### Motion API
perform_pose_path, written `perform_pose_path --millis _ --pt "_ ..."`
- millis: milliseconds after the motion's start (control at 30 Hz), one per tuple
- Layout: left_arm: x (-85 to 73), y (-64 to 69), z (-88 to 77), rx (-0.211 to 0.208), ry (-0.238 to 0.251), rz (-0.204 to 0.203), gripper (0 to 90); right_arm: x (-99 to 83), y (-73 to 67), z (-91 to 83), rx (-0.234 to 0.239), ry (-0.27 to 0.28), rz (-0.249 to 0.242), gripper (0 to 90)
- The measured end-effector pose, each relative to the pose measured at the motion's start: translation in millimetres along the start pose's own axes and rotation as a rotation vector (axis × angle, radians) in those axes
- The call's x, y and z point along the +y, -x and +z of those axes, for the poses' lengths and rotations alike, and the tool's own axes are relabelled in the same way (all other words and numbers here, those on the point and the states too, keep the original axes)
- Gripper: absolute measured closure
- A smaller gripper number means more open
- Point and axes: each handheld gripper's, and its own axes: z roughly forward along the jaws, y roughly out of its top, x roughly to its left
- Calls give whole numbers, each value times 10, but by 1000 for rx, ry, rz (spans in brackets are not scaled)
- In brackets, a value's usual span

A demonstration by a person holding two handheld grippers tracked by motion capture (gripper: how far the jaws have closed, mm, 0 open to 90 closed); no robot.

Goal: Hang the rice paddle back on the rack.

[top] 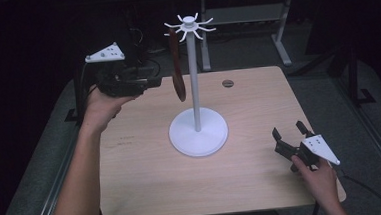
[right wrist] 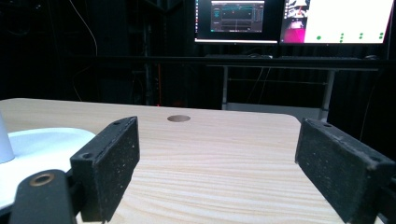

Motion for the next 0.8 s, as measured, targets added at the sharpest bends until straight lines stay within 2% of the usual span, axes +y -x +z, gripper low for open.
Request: perform_pose_path --millis 167,233,333,600,800 --pt "-113 8 -44 10 -27 -7 441 -1 -3 0 0 0 -2 131" --pt "-160 8 -67 23 -36 7 431 -1 -3 1 1 1 -6 131" --pt "-244 31 -109 39 -40 -11 416 -1 -4 0 -1 1 -7 131" --pt "-430 53 -221 79 -67 -24 362 -1 -5 0 -2 1 -7 131" --pt "-629 63 -250 113 -92 -35 291 -1 -4 1 -3 1 -5 131"
